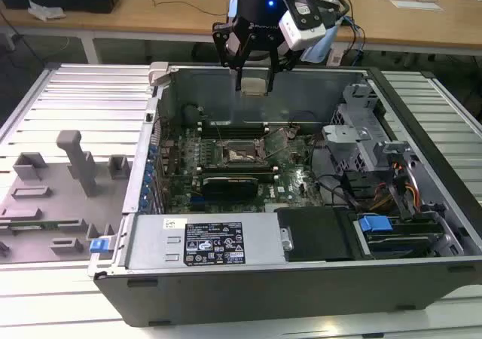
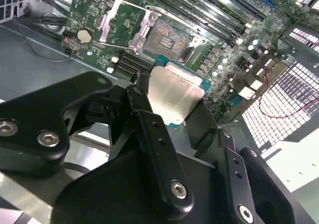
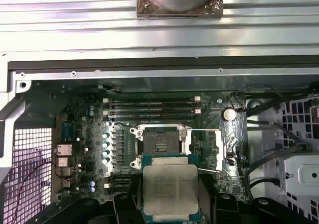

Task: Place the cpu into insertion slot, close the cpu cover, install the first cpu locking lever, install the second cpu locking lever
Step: 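Place the cpu into insertion slot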

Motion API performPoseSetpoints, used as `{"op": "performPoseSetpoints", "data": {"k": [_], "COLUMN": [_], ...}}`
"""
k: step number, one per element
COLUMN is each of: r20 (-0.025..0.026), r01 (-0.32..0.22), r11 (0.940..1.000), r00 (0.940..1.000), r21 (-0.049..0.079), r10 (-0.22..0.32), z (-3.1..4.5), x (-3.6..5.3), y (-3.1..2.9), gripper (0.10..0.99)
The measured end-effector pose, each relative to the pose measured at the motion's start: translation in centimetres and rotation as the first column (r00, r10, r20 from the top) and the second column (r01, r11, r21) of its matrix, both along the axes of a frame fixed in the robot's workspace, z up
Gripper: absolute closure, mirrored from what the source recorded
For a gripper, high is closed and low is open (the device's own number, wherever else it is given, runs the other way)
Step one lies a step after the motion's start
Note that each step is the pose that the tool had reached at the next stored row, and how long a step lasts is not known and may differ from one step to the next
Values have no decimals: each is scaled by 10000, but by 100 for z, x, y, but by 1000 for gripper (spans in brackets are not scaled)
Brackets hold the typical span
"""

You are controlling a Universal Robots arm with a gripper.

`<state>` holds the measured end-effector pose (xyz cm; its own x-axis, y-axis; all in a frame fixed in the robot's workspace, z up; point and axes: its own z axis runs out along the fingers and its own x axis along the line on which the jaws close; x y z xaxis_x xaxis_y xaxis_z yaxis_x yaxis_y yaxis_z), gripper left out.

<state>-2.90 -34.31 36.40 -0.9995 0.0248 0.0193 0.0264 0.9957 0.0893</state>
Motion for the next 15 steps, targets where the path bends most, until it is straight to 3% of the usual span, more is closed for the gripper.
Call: {"op": "performPoseSetpoints", "data": {"k": [10, 15], "r20": [42, 63], "r01": [-1, 0], "r11": [10000, 10000], "r00": [10000, 10000], "r21": [0, -5], "r10": [1, 0], "z": [-33, -123], "x": [-11, -20], "y": [0, 1], "gripper": [545, 545]}}
